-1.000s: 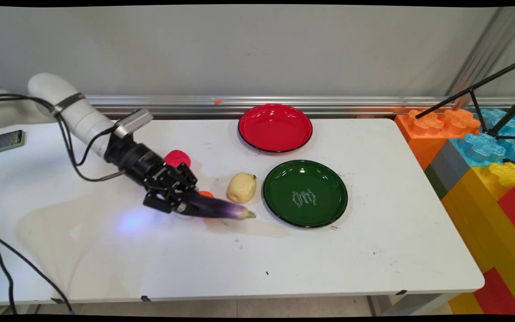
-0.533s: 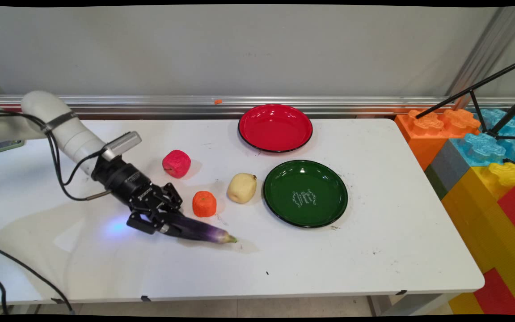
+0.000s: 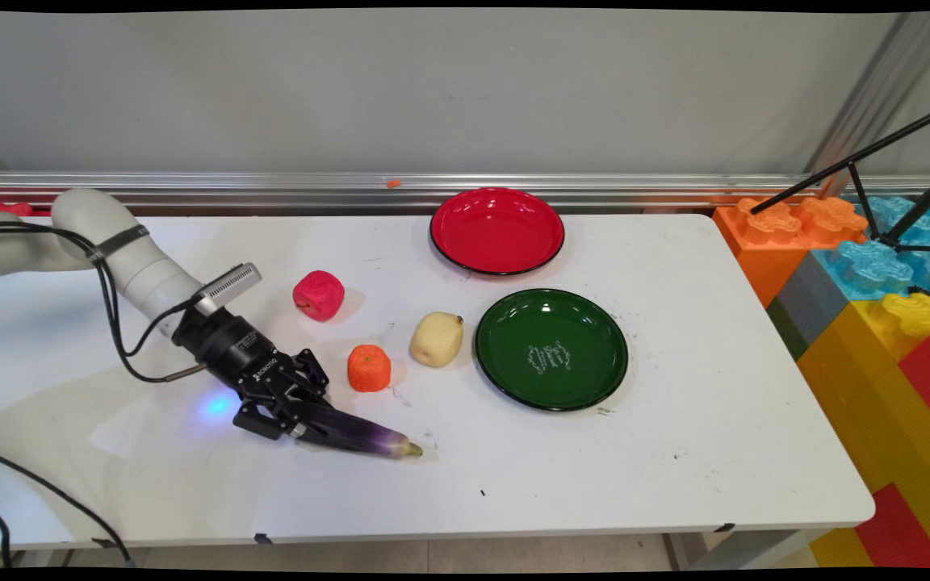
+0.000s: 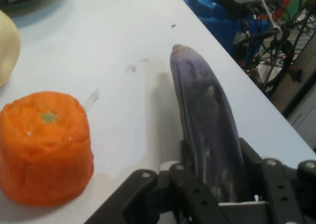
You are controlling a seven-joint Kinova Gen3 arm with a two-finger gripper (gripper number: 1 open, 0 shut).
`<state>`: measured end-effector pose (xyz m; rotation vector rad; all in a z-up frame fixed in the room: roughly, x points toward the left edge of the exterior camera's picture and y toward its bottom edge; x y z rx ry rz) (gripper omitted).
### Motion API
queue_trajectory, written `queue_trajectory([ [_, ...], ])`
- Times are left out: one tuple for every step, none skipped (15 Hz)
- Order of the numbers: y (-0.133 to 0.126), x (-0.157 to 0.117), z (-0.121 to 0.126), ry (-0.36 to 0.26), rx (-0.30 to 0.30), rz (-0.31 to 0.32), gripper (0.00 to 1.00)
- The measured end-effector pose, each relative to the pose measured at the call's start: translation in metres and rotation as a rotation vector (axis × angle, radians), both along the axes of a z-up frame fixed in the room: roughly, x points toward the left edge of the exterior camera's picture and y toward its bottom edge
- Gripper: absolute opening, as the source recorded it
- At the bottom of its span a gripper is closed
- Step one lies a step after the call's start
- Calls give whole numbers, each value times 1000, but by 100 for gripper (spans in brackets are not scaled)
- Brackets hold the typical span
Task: Place the picked object on the table
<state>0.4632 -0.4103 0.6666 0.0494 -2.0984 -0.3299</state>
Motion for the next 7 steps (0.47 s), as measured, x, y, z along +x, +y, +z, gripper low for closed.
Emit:
queue_trajectory([
  [-1, 0, -3, -3, -1, 3, 0],
  [-1, 0, -5, -4, -3, 6, 100],
  [-2, 0, -6, -5, -5, 8, 100],
  [-2, 0, -7, -6, -5, 12, 100],
  [-3, 1, -7, -7, -6, 18, 100],
  [-4, 1, -7, -6, -6, 24, 100],
  [-5, 1, -6, -5, -6, 30, 100],
])
